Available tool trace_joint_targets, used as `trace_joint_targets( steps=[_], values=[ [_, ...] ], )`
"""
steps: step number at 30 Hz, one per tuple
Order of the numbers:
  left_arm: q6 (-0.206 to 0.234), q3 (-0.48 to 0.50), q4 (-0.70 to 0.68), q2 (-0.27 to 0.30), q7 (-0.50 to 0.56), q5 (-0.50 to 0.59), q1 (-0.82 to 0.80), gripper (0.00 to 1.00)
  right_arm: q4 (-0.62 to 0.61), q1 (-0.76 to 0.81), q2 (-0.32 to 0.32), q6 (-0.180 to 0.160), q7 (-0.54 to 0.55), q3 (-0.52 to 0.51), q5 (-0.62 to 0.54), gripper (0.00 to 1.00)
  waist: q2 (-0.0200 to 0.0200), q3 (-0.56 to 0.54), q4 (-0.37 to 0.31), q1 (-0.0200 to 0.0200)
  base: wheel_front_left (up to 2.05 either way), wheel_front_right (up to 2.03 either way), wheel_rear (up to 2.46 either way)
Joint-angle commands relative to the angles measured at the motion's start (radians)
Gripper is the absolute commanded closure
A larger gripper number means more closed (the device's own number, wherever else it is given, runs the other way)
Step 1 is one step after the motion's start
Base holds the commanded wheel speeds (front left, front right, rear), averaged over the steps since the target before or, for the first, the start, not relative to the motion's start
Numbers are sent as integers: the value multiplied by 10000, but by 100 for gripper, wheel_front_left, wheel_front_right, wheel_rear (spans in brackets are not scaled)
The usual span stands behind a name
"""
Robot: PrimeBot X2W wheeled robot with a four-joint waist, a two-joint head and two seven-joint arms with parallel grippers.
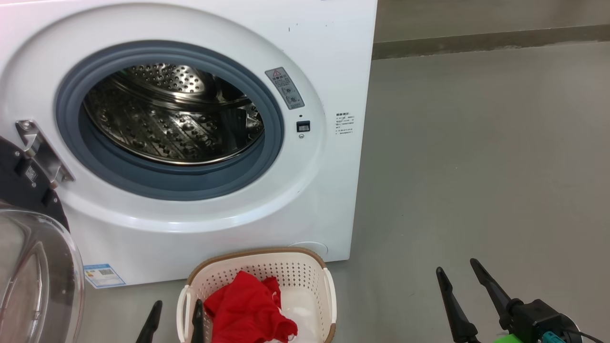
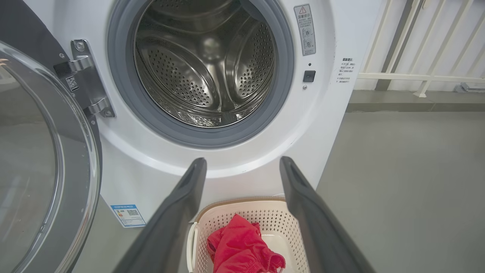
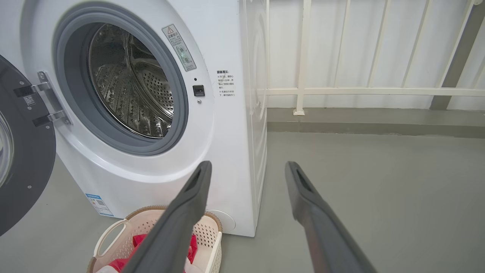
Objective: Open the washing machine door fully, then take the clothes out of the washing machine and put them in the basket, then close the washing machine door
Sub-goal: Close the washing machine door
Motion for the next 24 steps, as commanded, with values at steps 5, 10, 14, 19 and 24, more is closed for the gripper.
trace_joint_targets(
  steps=[5, 10, 14, 19, 24],
  values=[
    [115, 266, -302, 102, 8, -100, -206, 0, -198, -155, -93, 48, -65, 238, -54, 0, 0, -2, -4, 0, 0, 0, 0],
    [144, 230, -301, 95, 14, -134, -225, 0, -231, -136, -93, 48, -65, 214, -60, 0, 0, 15, 41, 0, 0, 0, 0],
    [172, 200, -283, 110, 13, -132, -238, 0, -237, -113, -93, 48, -65, 196, -62, 0, 0, 7, 86, 0, 0, 0, 0],
    [181, 136, -278, 138, 46, -132, -231, 0, -227, -132, -93, 48, -65, 182, -54, 0, 0, -19, 110, 0, -2, 2, 0],
    [199, 66, -257, 142, 24, -125, -240, 0, -243, -136, -93, 48, -65, 180, -59, 0, 0, -29, 106, 0, -53, 53, 0]
  ],
)
